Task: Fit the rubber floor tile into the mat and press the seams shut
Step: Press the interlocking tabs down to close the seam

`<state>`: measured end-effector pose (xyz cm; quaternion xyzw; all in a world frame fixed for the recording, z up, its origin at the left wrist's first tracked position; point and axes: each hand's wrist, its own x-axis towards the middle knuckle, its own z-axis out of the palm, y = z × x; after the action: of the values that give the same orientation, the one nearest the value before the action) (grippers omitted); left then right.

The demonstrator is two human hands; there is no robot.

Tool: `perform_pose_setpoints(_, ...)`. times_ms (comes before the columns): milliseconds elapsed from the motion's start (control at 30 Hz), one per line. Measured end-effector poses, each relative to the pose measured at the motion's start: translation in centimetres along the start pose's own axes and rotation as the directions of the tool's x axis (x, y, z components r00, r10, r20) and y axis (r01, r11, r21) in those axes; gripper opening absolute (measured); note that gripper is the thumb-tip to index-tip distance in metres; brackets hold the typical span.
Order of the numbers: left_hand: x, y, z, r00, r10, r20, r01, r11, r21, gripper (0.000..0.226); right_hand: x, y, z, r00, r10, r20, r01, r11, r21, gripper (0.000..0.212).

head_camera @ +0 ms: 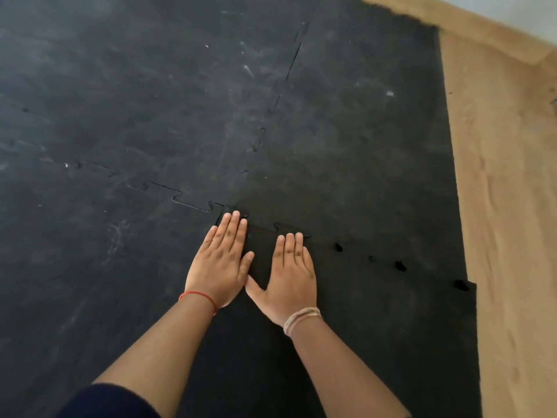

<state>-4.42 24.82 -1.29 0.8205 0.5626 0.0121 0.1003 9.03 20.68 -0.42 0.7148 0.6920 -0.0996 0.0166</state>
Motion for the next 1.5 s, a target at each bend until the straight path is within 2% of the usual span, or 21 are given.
perform_pose_setpoints(133,-0.1,0.1,-0.3,1.0,0.005,0.0,-0.005,1.0,0.029,0.059,0.6,0.2,-0.5,0.999,-0.041,0.02,0.041,0.999,0.03,0.095)
perform_pose_setpoints(233,0.5,0.9,-1.2,0.996,-0.049,0.07,0.045,0.998,0.05,0.06,0.3,3.1,-1.9,0.991,-0.065,0.114,0.053,0.993,0.106,0.096)
perform_pose_setpoints(333,0.7,3.9,-1.4,0.996,0.048,0.077,-0.048,0.999,0.005,0.06,-1.9,8.3,-2.3,0.996,0.062,0.059,-0.06,0.997,-0.044,0.107)
perform_pose_setpoints(400,0.2,6.7,-0.5,0.988,0.145,0.059,-0.143,0.989,-0.033,0.06,-3.3,10.2,-1.9,0.995,0.078,0.062,-0.071,0.992,-0.101,0.108)
perform_pose_setpoints(533,0.5,8.3,1.6,0.997,0.079,0.004,-0.078,0.996,-0.051,0.06,-2.1,10.8,-1.6,0.991,0.035,0.129,-0.024,0.996,-0.082,0.113)
perform_pose_setpoints(667,0.5,8.0,1.5,0.997,0.083,-0.005,-0.083,0.996,-0.039,0.058,-1.2,11.7,-3.1,0.973,-0.004,0.23,0.035,0.991,-0.13,0.104)
perform_pose_setpoints(767,0.4,8.2,1.4,0.997,0.082,0.005,-0.082,0.996,-0.033,0.058,-1.3,11.8,-3.8,0.959,-0.015,0.282,0.057,0.988,-0.142,0.105)
perform_pose_setpoints(867,0.5,8.0,1.6,0.994,0.107,-0.011,-0.107,0.994,-0.018,0.057,-1.3,11.8,-3.6,0.951,-0.037,0.308,0.051,0.998,-0.038,0.106)
perform_pose_setpoints(933,0.5,7.9,1.5,0.995,0.096,-0.007,-0.096,0.995,-0.025,0.057,-2.3,12.8,-3.3,0.967,0.019,0.254,-0.028,0.999,0.032,0.101)
perform_pose_setpoints(1033,0.7,9.8,1.5,1.0,0.031,-0.004,-0.031,0.997,-0.066,0.06,-5.2,16.0,-2.3,0.967,0.251,0.039,-0.251,0.968,-0.008,0.095)
perform_pose_setpoints(1100,0.4,13.2,1.9,0.996,0.09,0.001,-0.089,0.99,-0.105,0.059,-7.1,17.4,-1.9,0.959,0.284,0.003,-0.284,0.958,-0.04,0.095)
perform_pose_setpoints(1200,0.3,17.4,3.3,0.962,0.269,-0.039,-0.272,0.956,-0.109,0.055,-7.0,18.0,-2.1,0.961,0.268,0.063,-0.268,0.963,-0.022,0.098)
perform_pose_setpoints(1367,0.8,17.6,3.8,0.96,0.277,-0.033,-0.279,0.958,-0.066,0.055,-5.1,19.1,-3.4,0.94,0.233,0.249,-0.202,0.968,-0.147,0.102)
perform_pose_setpoints(1433,0.8,17.6,3.7,0.96,0.279,-0.01,-0.279,0.959,-0.049,0.055,-5.3,19.7,-3.7,0.937,0.188,0.295,-0.179,0.982,-0.055,0.1)
perform_pose_setpoints(1500,0.9,17.7,3.8,0.961,0.277,-0.014,-0.277,0.96,-0.05,0.055,-5.9,20.7,-3.6,0.953,0.129,0.275,-0.156,0.984,0.08,0.093)
